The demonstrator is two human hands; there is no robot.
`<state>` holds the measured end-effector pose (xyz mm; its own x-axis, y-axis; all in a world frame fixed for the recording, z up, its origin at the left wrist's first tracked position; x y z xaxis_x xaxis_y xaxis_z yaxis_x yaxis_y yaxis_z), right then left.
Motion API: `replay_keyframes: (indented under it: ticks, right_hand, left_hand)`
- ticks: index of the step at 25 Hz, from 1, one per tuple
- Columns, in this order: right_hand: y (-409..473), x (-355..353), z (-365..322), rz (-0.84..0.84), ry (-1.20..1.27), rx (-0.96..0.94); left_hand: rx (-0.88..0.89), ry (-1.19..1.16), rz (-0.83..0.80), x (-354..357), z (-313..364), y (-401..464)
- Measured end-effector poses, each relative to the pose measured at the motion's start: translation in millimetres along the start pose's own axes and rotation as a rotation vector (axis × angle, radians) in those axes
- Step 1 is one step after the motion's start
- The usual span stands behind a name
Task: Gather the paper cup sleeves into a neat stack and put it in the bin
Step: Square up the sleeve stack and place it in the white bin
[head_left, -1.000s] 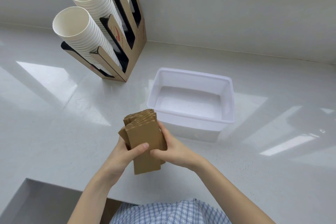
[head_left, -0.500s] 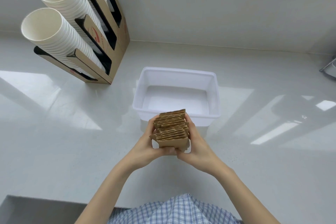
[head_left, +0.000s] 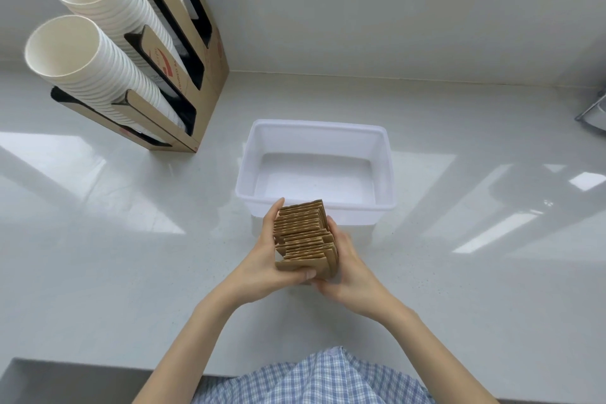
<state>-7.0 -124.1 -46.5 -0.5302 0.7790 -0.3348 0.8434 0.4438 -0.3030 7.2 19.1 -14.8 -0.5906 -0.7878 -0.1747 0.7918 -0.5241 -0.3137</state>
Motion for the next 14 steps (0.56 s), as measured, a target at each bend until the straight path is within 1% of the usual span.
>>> replay_keyframes:
  ticks: [5,11,14]
  right_hand:
    - [1.9,-1.0,-5.2,0.022,-0.004,0.020]
    - [2.9,1.0,-11.6,0.000,-0.091,0.008]
    - [3.5,1.5,-13.9,-0.010,-0.108,0.000]
  left_hand:
    - [0.009,0.112,0.005,-11.1,8.6,-0.7]
    - [0.046,0.361,0.001,-15.3,20.3,5.7]
    - [0.062,0.395,0.020,-13.6,21.5,6.6]
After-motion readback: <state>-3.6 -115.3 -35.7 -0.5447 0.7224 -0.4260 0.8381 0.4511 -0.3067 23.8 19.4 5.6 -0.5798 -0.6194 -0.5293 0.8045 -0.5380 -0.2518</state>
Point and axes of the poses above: each hand's wrist, its own y-axis towards the middle knuckle, its own x-axis out of the palm, z = x × y, the point moved 4 cm from there along y, towards the middle knuckle, and after that the axes turned 10 degrees about -z, right-handed, at the moved point
